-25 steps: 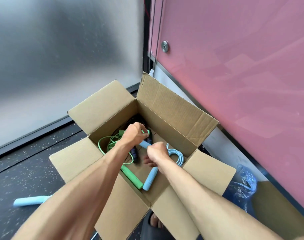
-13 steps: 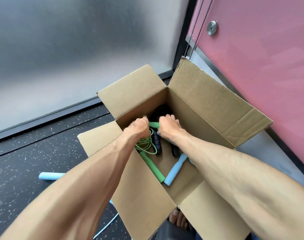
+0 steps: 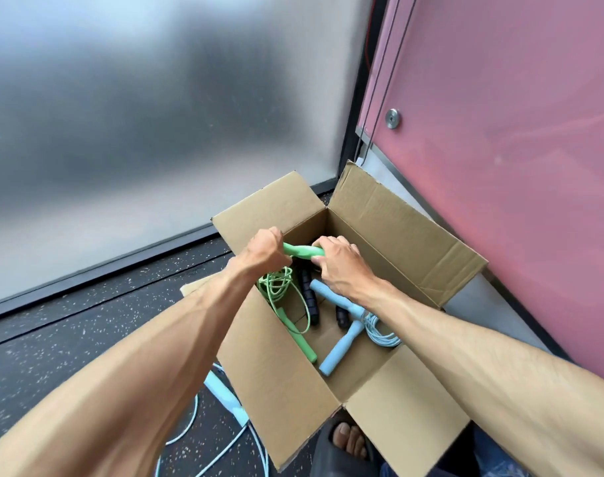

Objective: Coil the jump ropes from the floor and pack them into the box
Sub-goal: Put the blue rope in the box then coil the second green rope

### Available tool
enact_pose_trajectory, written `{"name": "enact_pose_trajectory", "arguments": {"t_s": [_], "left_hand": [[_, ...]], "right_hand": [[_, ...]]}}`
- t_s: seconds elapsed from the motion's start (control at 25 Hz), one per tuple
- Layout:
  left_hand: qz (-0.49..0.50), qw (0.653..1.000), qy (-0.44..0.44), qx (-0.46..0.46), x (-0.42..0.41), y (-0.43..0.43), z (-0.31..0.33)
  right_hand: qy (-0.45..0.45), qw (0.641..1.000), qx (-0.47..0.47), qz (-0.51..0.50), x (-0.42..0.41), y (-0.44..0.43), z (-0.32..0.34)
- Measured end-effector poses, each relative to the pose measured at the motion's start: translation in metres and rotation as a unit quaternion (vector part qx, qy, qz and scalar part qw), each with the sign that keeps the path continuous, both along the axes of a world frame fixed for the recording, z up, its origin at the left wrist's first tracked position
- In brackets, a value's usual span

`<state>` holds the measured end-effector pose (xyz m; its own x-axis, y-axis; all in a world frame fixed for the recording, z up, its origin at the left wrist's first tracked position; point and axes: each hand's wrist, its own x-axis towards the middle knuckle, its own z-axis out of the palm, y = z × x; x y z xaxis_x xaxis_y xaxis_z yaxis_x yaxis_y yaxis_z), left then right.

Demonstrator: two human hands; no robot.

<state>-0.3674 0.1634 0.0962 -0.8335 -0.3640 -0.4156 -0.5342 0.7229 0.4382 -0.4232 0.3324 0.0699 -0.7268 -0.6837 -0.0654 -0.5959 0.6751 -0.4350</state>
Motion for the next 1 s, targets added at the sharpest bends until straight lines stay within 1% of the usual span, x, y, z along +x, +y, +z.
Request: {"name": "enact_pose_trajectory", "arguments": {"t_s": [0.12,0.2,0.24,0.36,0.48,0.56,0.64,0.68,0.72,0.76,0.84,0.88,0.92,1.0], "left_hand": [[-0.005,1.000,0.015,-0.008,0.016,-0.017,0.063],[0.005,0.999,0.045,-0.023,0.038,-0.027,0.113],[0.017,0.998,0.064,-0.016,0.052,-0.031,0.138],[0.064,0.989,0.126,0.046,0.106,-0.041,0.205],[0.091,0.975,0.185,0.082,0.164,-0.046,0.260],[0.111,0.962,0.224,0.106,0.208,-0.048,0.293],[0.146,0.943,0.263,0.145,0.250,-0.052,0.318],[0.166,0.927,0.284,0.180,0.271,-0.053,0.327],[0.187,0.906,0.306,0.224,0.289,-0.053,0.333],[0.210,0.882,0.328,0.266,0.305,-0.051,0.337],[0.261,0.830,0.366,0.330,0.338,-0.048,0.341],[0.279,0.804,0.382,0.359,0.353,-0.046,0.343],[0.296,0.777,0.397,0.389,0.367,-0.044,0.344],[0.331,0.714,0.432,0.440,0.391,-0.042,0.343]], "right_hand": [[-0.026,0.997,-0.078,0.004,0.015,-0.007,0.058],[-0.034,0.991,-0.127,0.012,0.030,-0.013,0.104],[-0.031,0.988,-0.147,0.018,0.039,-0.017,0.128],[-0.011,0.978,-0.203,0.046,0.075,-0.027,0.194],[-0.033,0.965,-0.255,0.049,0.108,-0.038,0.240],[-0.081,0.948,-0.303,0.049,0.135,-0.047,0.267],[-0.199,0.910,-0.358,0.055,0.163,-0.056,0.288],[-0.269,0.888,-0.366,0.065,0.179,-0.061,0.295],[-0.325,0.874,-0.352,0.079,0.193,-0.065,0.296],[-0.354,0.873,-0.319,0.103,0.208,-0.067,0.296],[-0.359,0.884,-0.238,0.181,0.245,-0.074,0.294],[-0.365,0.879,-0.211,0.225,0.264,-0.079,0.293],[-0.387,0.863,-0.195,0.258,0.282,-0.082,0.296],[-0.451,0.822,-0.181,0.295,0.312,-0.086,0.300]]}}
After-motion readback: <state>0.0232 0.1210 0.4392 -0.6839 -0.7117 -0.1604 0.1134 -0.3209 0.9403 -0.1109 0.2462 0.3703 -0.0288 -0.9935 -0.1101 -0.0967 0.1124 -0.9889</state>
